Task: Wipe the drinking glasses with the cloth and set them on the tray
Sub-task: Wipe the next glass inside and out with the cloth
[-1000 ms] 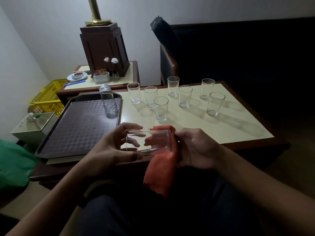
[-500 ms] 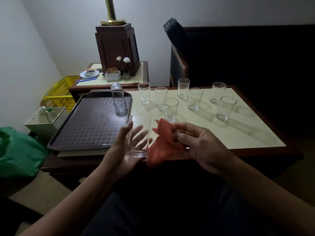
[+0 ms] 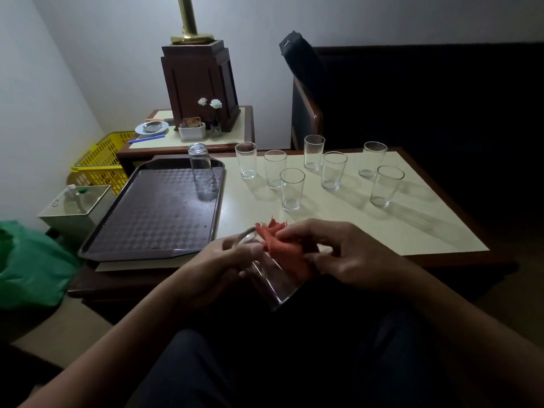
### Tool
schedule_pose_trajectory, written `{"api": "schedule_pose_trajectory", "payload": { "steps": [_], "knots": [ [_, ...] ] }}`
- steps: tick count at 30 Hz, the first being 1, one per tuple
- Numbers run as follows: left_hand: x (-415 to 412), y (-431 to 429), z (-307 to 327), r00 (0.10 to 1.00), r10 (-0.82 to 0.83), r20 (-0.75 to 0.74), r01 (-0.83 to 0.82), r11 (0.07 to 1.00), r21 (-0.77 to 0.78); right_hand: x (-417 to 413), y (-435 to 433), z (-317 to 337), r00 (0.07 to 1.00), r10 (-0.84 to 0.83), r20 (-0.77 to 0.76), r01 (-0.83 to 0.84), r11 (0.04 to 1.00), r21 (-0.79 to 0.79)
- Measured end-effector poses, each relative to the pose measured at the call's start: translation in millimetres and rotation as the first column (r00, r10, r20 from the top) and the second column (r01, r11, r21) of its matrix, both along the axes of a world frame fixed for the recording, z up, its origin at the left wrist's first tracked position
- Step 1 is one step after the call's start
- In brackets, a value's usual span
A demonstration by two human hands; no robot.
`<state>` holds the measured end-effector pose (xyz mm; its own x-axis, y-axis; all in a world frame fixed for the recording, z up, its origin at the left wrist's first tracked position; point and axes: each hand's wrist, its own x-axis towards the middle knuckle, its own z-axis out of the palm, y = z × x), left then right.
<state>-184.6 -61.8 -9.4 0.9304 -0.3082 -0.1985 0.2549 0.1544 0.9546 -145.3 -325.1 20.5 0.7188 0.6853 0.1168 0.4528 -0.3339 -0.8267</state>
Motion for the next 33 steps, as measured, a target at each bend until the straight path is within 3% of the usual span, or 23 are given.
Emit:
{"api": "schedule_pose_trajectory", "payload": {
  "steps": [2,4,7,10,12,15,17,18,21,23,25,27,30,33],
  "knots": [
    [1,3,1,0.999,0.027,0.016,-0.027,0.999,-0.031,0,-1,-2,0.993,0.073,-0.092,-0.072,0.997,0.007],
    [1,4,5,0.995,0.04,0.088,-0.042,0.999,0.018,-1,3,-8,0.943,0.077,-0.324,-0.026,0.987,0.158],
    [-1,-1,12,0.976,0.051,0.211,-0.067,0.995,0.073,2,13,-23,0.737,0.088,-0.67,0.181,0.93,0.321],
    [-2,-5,13,0.961,0.071,0.266,-0.099,0.991,0.093,4,20,-27,0.603,0.165,-0.78,0.232,0.9,0.369],
    [-2,-6,12,0.966,0.135,0.22,-0.156,0.985,0.078,5,19,-24,0.624,0.18,-0.761,0.251,0.876,0.413],
    [0,-16,14,0.969,0.247,0.007,-0.247,0.969,0.002,7,11,-19,0.825,0.082,-0.559,0.191,0.89,0.413],
    [2,-22,13,0.951,0.285,-0.122,-0.289,0.957,-0.017,5,5,-19,0.972,-0.017,-0.233,0.094,0.942,0.321],
    [2,-23,11,0.944,0.276,-0.179,-0.284,0.959,-0.022,3,4,-18,0.998,-0.041,-0.036,0.049,0.964,0.26],
    [3,-19,6,0.938,0.218,-0.271,-0.242,0.968,-0.059,-3,9,-20,0.888,0.034,0.458,-0.075,0.994,0.073],
    [3,-15,7,0.943,0.193,-0.27,-0.228,0.968,-0.104,-3,14,-26,0.844,0.038,0.534,-0.074,0.996,0.046],
    [4,-12,11,0.962,0.161,-0.221,-0.196,0.97,-0.143,-3,16,-28,0.935,-0.098,0.342,0.046,0.986,0.157],
    [4,-10,11,0.97,0.176,-0.167,-0.197,0.973,-0.123,-5,18,-21,0.983,-0.186,0.005,0.178,0.946,0.27],
    [1,-7,10,0.986,0.163,-0.035,-0.163,0.986,-0.014,-7,20,-13,0.92,-0.175,-0.35,0.308,0.876,0.372],
    [-2,-6,10,0.977,0.105,0.186,-0.127,0.986,0.111,-3,20,-17,0.855,-0.222,-0.469,0.373,0.891,0.259]
  ]
}}
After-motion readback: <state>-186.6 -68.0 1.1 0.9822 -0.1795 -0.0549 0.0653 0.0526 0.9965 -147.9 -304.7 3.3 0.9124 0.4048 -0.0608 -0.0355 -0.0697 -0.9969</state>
